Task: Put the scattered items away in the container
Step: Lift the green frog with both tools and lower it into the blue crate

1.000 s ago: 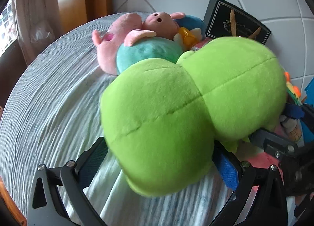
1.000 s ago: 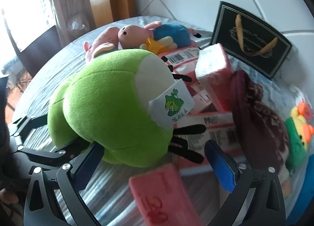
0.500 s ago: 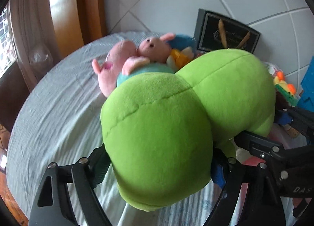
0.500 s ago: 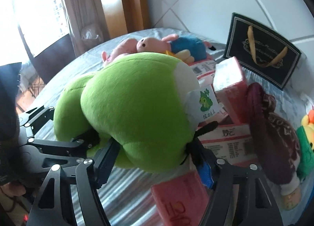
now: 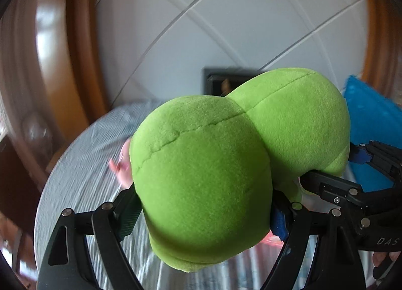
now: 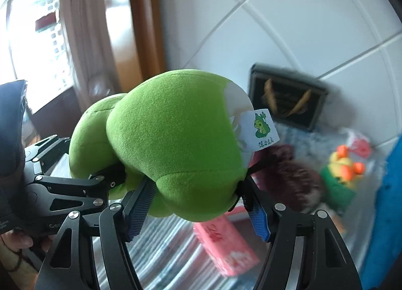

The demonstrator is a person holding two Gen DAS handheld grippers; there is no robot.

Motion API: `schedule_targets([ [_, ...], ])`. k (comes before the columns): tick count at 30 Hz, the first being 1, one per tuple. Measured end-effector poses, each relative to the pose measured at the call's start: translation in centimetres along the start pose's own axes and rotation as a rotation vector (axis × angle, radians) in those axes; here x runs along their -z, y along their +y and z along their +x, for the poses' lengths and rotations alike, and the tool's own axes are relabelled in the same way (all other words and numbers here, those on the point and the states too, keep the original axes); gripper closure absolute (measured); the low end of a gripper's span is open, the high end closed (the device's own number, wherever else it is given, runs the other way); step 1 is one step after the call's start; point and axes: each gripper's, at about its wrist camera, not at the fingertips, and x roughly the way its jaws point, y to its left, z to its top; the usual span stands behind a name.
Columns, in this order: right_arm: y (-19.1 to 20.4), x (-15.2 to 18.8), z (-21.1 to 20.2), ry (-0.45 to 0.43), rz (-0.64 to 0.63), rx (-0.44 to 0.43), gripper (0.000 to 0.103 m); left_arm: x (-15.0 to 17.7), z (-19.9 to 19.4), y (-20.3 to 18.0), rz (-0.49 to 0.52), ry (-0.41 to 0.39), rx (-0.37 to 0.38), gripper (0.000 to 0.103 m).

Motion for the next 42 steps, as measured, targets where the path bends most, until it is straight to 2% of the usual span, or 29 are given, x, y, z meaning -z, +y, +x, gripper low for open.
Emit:
schedule_targets([
  [6, -1.7, -0.5, -10.0, -0.114, 0.065, 0.148, 0.034, -3.6, -5.9, -6.3, 0.107, -0.118, 0.134, 0.020],
  [10, -4.2, 0.2, -17.8, -0.181, 0.114, 0.267, 0.034, -5.5, -9.3, -12.6, 0.175, -0.181, 0.247, 0.020],
  [17, -10.4, 5.0, -31.3, -0.261, 0.188, 0.478, 0.033, -6.2, -13.5, -26.9, 0.281, -0.259, 0.425, 0.019],
  [22, -16.7, 10.4, -39.5, -0.267, 0.218, 0.577, 0.030, -4.3, -15.7, -39.6, 0.305, -0.238, 0.510, 0.019],
  [26, -23.8, 14.7, -44.6, -0.226, 0.265, 0.611, 0.028, -3.6, -15.5, -48.5, 0.325, -0.176, 0.507, 0.019],
  [31, -30.4, 17.7, -46.2, -0.162, 0.316, 0.586, 0.028, -2.3, -14.4, -56.5, 0.338, -0.065, 0.491, 0.018],
  [33, -32.0, 19.2, -46.3, -0.148, 0.340, 0.574, 0.027, -1.8, -13.5, -57.7, 0.356, -0.041, 0.459, 0.017],
  [35, -33.8, 21.2, -46.6, -0.142, 0.371, 0.556, 0.022, -1.0, -13.1, -59.4, 0.383, -0.016, 0.425, 0.016],
  [39, -37.3, 23.3, -47.4, -0.145, 0.414, 0.548, 0.014, 0.0, -12.3, -61.4, 0.435, 0.046, 0.370, 0.016],
  [42, -38.1, 23.7, -48.1, -0.151, 0.427, 0.553, 0.009, 0.7, -12.0, -62.1, 0.435, 0.077, 0.359, 0.014],
])
